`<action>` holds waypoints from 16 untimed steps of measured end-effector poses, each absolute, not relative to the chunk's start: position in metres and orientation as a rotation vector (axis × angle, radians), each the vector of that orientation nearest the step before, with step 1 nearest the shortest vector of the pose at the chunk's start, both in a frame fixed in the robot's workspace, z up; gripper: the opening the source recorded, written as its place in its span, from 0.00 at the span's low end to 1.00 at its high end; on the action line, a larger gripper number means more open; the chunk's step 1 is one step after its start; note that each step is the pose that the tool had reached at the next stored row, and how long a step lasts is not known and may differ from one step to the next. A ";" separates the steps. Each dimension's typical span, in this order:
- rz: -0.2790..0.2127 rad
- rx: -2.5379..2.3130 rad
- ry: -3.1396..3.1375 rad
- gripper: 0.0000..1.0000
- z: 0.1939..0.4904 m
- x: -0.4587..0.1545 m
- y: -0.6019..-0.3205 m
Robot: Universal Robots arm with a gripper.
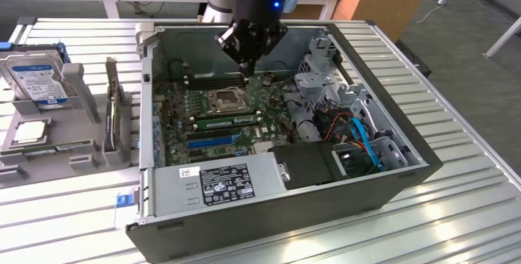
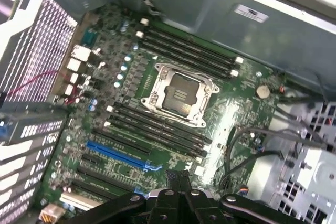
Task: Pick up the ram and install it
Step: 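Press down the ram until it locks into place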
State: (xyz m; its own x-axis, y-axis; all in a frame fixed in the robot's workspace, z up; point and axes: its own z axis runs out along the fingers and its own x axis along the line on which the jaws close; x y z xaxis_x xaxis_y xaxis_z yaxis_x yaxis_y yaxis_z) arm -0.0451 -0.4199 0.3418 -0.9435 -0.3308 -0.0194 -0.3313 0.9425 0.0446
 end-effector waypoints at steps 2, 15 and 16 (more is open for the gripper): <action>0.074 -0.467 3.093 0.10 0.342 -0.045 -0.420; 0.071 -0.100 3.121 0.10 0.341 -0.045 -0.420; 0.070 -0.074 3.122 0.10 0.341 -0.045 -0.420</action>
